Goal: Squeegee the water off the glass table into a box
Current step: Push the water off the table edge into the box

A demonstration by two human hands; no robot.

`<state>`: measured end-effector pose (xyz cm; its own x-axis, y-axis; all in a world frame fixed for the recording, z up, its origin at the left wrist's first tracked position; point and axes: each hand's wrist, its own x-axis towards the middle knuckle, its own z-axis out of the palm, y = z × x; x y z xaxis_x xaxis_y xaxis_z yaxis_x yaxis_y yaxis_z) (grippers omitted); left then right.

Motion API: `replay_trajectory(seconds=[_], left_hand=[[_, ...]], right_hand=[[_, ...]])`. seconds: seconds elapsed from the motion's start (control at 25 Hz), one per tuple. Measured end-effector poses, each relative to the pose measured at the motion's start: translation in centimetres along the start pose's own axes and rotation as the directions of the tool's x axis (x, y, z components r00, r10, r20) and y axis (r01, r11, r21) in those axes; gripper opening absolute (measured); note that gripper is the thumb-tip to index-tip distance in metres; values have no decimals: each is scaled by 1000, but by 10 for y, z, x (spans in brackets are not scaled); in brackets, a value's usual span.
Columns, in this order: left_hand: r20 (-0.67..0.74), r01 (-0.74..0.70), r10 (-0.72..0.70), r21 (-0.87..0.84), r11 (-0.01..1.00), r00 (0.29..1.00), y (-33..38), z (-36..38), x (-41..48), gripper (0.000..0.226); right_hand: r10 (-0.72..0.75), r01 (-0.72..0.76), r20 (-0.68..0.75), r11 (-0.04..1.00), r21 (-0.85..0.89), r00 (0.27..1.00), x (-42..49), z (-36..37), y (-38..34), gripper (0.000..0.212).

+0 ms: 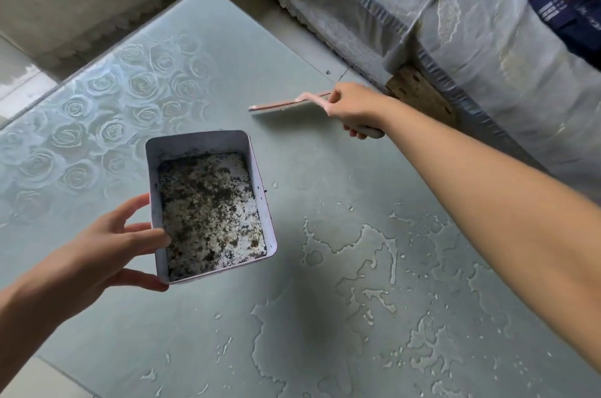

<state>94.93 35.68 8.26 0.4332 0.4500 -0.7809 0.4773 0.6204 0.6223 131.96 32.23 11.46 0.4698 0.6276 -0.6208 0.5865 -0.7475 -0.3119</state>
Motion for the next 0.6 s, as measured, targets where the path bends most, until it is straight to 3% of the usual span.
replay_trajectory(seconds=[0.08, 0.2, 0.28, 0.36, 0.44, 0.52, 0.6], left_hand=[[-20, 1, -1, -17, 1000, 1000, -2, -5, 3, 55], [-48, 14, -17, -72, 997, 999, -3, -10, 5, 55], [-51, 14, -20, -115, 993, 998, 1, -17, 3, 57], [-55, 15, -23, -135, 991, 998, 1, -25, 4, 59], [-69, 9, -20, -154, 988, 997, 2, -38, 2, 61], [-72, 8, -19, -151, 988, 997, 2, -57, 5, 62], [-62, 15, -24, -140, 990, 998, 4, -78, 10, 62]], right_hand=[[24, -25, 35, 1000, 11, 999, -4, 15, 7, 18], [74, -70, 215, 997, -27, 974, -44, 24, 28, 23], [150, -105, 324, 982, -154, 934, -74, 18, 30, 24], [177, -94, 321, 961, -259, 930, -82, 9, 13, 25], [71, 9, 266, 958, -287, 962, -61, 6, -27, 33], [-28, 80, 203, 964, -253, 979, -35, 8, -71, 30], [-27, 73, 211, 975, -210, 977, -18, 15, -92, 26]])
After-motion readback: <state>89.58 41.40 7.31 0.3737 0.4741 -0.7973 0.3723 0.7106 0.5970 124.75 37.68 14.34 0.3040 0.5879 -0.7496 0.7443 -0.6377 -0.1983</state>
